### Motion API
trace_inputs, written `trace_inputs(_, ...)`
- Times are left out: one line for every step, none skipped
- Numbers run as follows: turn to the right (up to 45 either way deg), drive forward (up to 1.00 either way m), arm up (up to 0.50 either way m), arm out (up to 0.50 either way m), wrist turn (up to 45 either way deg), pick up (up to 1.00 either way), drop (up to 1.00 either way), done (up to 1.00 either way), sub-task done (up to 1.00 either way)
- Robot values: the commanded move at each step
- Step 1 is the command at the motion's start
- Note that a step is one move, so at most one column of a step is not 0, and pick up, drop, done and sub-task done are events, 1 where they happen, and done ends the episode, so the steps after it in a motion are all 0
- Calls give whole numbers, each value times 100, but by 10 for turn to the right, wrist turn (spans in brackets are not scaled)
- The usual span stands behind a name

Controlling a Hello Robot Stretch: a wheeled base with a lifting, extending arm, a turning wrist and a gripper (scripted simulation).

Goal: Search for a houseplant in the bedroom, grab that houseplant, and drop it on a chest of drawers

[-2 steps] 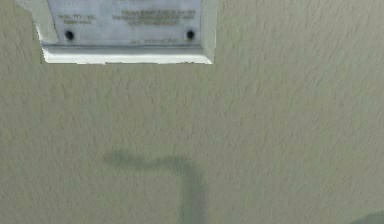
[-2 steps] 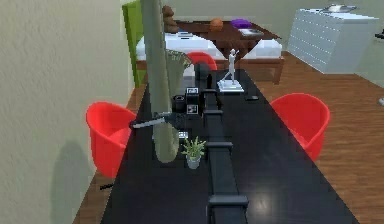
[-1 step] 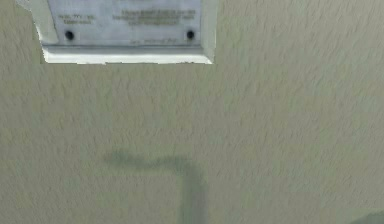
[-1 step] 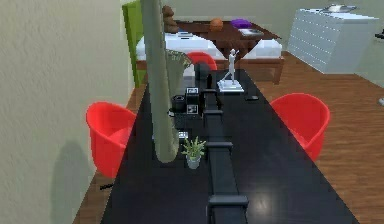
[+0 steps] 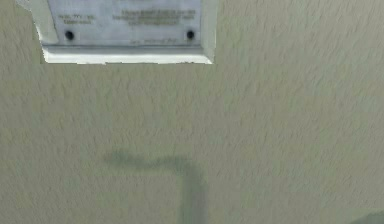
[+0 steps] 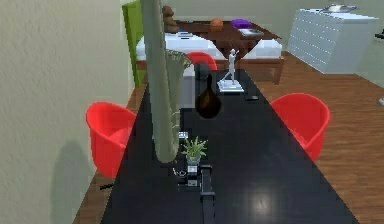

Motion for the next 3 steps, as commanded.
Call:
trace_inputs(0, 0, 0, 0, 0, 100, 0, 0, 0)
trace_inputs(0, 0, 10, 0, 0, 0, 0, 0, 0)
trace_inputs(0, 0, 32, 0, 0, 0, 0, 0, 0)
